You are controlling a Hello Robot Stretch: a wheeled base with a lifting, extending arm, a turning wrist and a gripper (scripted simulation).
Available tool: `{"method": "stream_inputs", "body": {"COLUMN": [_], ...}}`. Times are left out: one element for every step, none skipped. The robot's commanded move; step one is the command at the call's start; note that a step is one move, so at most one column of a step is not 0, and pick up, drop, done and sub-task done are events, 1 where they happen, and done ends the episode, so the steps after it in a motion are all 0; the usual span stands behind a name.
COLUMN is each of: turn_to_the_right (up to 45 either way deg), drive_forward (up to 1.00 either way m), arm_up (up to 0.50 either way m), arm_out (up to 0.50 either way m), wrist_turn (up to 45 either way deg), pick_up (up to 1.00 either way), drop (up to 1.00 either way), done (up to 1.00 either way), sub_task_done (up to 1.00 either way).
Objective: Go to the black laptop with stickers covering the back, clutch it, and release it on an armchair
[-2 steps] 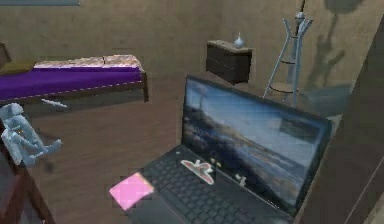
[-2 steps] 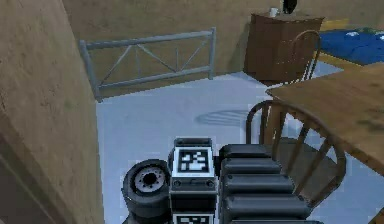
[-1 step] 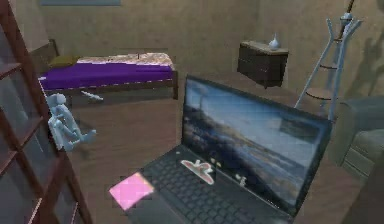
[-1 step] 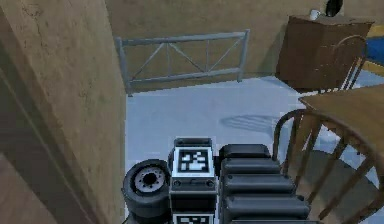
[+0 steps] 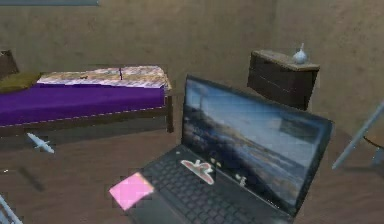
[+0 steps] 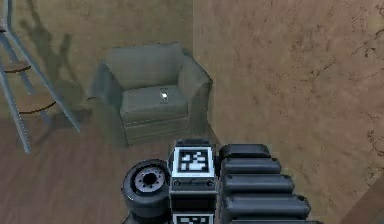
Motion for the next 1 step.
{"method": "stream_inputs", "body": {"turn_to_the_right": [0.0], "drive_forward": [0.90], "arm_up": [0.00], "arm_out": [0.00], "wrist_turn": [0.0], "pick_up": [0.00], "drop": [0.00], "done": [0.00], "sub_task_done": [0.00]}}
